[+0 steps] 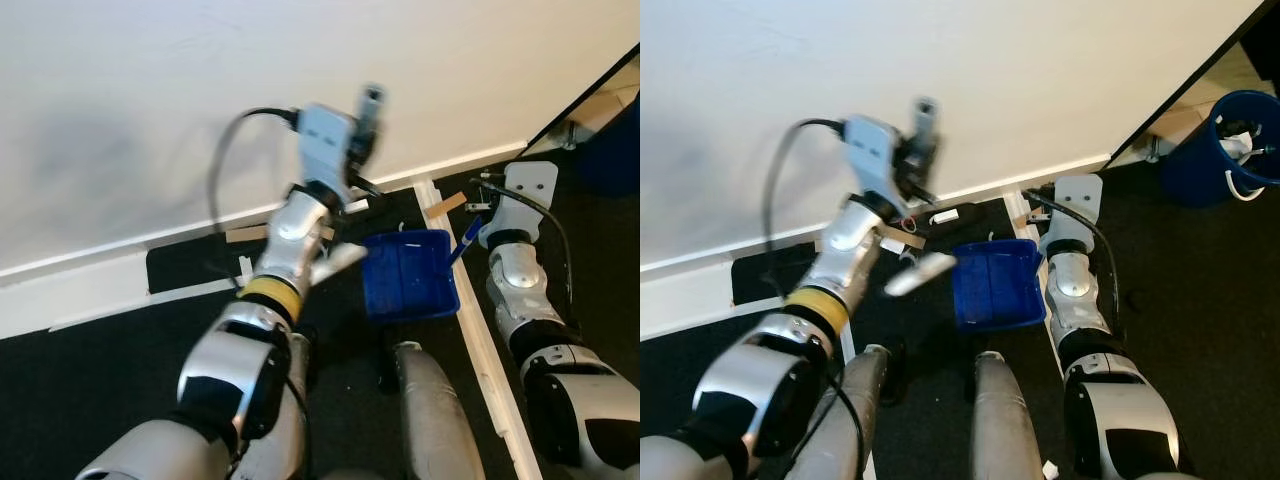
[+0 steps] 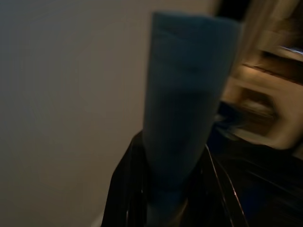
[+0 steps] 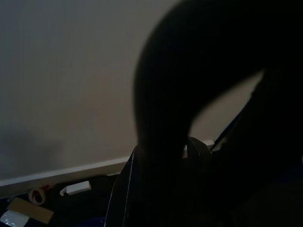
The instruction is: Sweep floor
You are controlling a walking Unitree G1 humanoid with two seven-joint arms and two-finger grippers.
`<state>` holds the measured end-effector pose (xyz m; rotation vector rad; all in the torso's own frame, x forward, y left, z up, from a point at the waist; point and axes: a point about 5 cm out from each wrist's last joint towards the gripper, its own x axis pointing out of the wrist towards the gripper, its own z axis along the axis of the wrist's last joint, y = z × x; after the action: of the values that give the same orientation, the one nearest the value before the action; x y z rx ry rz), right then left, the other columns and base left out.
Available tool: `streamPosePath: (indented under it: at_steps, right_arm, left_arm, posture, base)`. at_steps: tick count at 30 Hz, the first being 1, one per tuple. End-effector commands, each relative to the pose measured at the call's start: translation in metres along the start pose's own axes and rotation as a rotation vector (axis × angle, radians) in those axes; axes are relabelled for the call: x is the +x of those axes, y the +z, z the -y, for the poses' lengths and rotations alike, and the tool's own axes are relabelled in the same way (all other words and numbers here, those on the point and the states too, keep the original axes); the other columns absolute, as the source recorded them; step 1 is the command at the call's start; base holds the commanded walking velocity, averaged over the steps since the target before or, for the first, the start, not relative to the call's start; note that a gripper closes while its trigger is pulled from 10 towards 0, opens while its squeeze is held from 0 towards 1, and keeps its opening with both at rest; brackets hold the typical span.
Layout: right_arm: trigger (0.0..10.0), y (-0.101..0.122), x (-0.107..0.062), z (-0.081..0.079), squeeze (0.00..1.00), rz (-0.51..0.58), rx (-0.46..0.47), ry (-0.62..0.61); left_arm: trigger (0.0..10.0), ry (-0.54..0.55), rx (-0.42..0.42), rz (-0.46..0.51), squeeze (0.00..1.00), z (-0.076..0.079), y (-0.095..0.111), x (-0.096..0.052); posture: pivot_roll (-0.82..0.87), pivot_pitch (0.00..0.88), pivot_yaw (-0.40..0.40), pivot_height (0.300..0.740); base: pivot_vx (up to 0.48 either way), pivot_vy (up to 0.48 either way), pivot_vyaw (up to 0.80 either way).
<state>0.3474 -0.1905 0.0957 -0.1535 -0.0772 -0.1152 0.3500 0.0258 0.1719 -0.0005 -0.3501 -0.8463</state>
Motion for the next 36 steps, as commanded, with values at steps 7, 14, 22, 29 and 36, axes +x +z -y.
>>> streamPosePath:
  at_steps: [7, 14, 22, 29, 36]
  right_arm:
    - [10.0, -0.064, -0.041, -0.007, 0.0, -0.318, -0.024, 0.065]
    - [10.0, -0.068, -0.046, -0.008, 0.0, -0.34, -0.035, 0.073]
    - [10.0, -0.084, -0.064, -0.008, 0.0, -0.395, -0.05, 0.078]
    - [10.0, -0.095, -0.075, -0.002, 0.0, -0.445, -0.055, 0.065]
    - [10.0, -0.101, -0.081, 0.007, 0.0, -0.486, -0.042, 0.032]
  left_arm:
    - [10.0, -0.309, -0.05, -0.068, 0.0, 0.013, -0.001, -0.032]
    - [10.0, 0.035, 0.088, -0.085, 0.0, -0.041, 0.009, -0.053]
    - [10.0, 0.197, 0.153, -0.282, 0.0, -0.052, -0.015, -0.112]
    - [10.0, 0.3, 0.158, -0.399, 0.0, -0.054, -0.036, -0.15]
    - [10.0, 0.451, 0.135, -0.492, 0.0, -0.06, -0.046, -0.189]
  posture:
    - [0.07, 0.384, 0.032, 0.74]
    - [0.09, 0.35, 0.029, 0.74]
    - [0.09, 0.288, 0.014, 0.74]
    - [0.1, 0.237, -0.005, 0.74]
    - [0.11, 0.183, -0.033, 0.74]
  base:
    - [0.0, 0.0, 0.0]
    - [0.0, 0.0, 0.0]
    - [0.0, 0.0, 0.0]
    - [0.0, 0.0, 0.0]
    - [0.0, 0.0, 0.0]
